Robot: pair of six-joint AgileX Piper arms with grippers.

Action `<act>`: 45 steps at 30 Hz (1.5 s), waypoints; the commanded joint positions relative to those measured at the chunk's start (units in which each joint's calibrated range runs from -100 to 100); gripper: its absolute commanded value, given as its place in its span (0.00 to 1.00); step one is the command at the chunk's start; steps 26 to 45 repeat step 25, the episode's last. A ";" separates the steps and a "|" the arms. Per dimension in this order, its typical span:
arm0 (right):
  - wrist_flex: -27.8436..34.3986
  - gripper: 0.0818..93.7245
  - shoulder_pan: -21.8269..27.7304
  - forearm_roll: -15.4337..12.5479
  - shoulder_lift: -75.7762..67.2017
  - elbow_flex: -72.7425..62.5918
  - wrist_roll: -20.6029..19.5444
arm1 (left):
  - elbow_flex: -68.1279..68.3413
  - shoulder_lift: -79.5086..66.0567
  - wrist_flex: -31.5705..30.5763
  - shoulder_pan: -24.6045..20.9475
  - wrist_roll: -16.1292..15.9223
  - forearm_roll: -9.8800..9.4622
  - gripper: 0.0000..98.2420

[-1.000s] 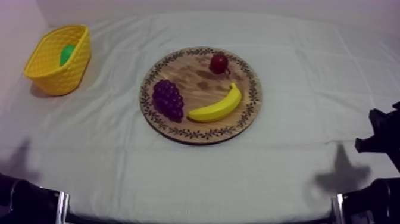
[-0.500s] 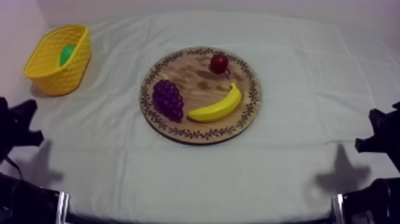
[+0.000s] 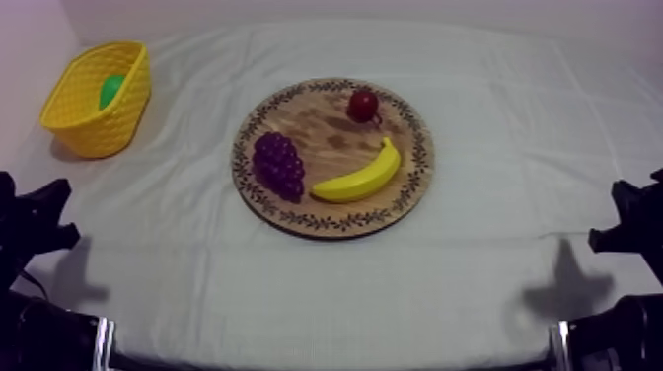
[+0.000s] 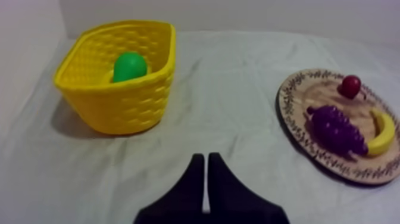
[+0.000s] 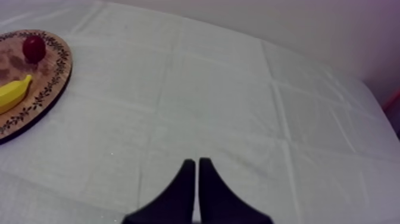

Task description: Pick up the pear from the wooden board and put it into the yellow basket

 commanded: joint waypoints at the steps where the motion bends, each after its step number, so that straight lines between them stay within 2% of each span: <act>1: 0.00 0.00 -0.02 0.00 -0.01 -0.01 -0.01 | 0.06 0.03 0.07 0.00 3.46 -0.03 0.00; 45: 0.00 0.00 -0.02 0.00 -0.01 -0.01 -0.05 | 0.06 0.00 0.08 0.01 3.57 -0.04 0.00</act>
